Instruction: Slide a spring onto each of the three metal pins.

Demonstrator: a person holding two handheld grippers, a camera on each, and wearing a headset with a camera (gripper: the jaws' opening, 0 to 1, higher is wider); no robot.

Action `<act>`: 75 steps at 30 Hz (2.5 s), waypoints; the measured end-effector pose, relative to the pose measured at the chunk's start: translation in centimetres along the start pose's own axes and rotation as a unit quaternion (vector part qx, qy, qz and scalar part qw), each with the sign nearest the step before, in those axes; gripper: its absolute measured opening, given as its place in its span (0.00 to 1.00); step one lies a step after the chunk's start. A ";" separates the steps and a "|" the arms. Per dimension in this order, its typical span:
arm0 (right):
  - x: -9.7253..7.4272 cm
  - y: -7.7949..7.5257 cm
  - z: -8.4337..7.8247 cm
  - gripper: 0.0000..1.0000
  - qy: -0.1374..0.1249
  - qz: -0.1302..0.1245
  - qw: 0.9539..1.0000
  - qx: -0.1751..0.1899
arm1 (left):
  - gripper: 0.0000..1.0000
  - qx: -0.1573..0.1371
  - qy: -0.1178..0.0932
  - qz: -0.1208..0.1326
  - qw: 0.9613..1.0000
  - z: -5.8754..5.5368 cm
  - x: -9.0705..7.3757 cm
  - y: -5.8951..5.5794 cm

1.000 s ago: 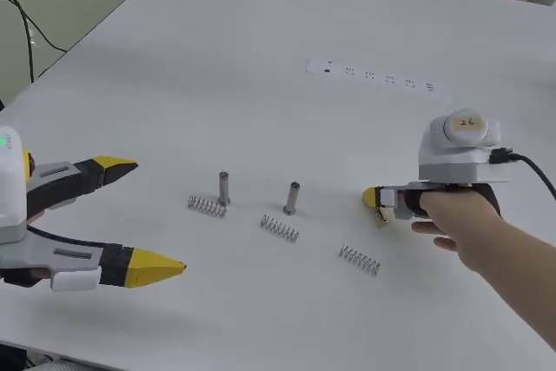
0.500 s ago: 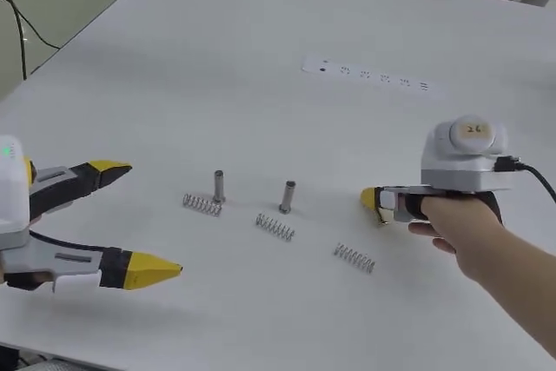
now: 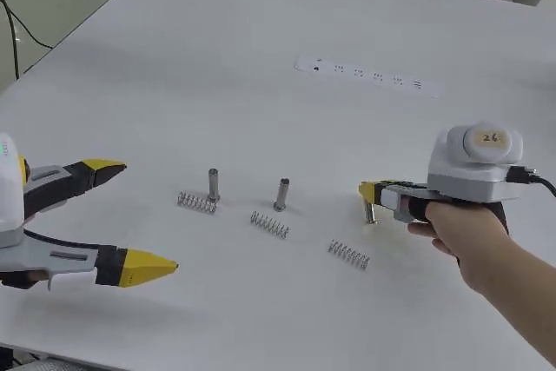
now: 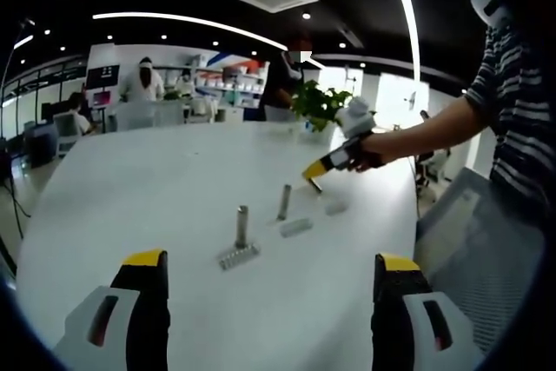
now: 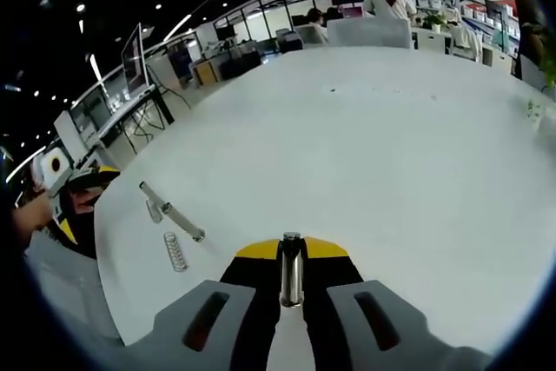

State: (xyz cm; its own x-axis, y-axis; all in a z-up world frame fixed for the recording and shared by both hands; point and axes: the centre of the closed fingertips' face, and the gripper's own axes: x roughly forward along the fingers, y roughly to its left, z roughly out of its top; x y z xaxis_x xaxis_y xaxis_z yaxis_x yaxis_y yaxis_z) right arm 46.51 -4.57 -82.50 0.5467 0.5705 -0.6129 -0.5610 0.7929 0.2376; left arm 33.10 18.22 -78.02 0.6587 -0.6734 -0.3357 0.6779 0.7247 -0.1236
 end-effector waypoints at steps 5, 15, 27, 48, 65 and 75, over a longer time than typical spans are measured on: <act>-0.1 0.2 0.3 0.05 -0.010 0.005 1.000 -0.003 | 0.95 0.000 0.000 0.003 1.000 0.0 -0.2 0.1; -0.5 0.5 0.5 0.05 -0.016 0.004 1.000 -0.024 | 0.94 -0.003 -0.003 0.005 1.000 0.2 -0.3 0.1; -0.8 0.9 0.8 0.05 -0.022 0.008 0.998 -0.057 | 0.94 0.000 -0.004 0.005 1.000 0.5 -0.4 0.1; -1.4 1.4 0.1 0.06 -0.020 0.009 0.996 -0.090 | 0.93 -0.002 -0.006 0.006 1.000 0.7 -0.7 0.5; -1.8 1.9 -0.5 0.06 -0.017 0.012 0.993 -0.120 | 0.93 -0.003 -0.008 0.006 1.000 0.7 -0.8 0.0; -1.9 2.0 -0.6 0.14 -0.021 0.021 0.994 -0.107 | 0.92 -0.004 -0.005 0.006 1.000 0.6 -0.8 0.1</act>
State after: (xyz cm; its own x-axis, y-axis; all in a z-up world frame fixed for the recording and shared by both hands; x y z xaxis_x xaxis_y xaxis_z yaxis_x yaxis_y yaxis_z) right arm 43.95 -4.21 -81.33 0.5431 0.6138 -0.5730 -0.7003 0.7076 0.0941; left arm 32.80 18.74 -77.23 0.6708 -0.6654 -0.3274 0.6665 0.7346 -0.1274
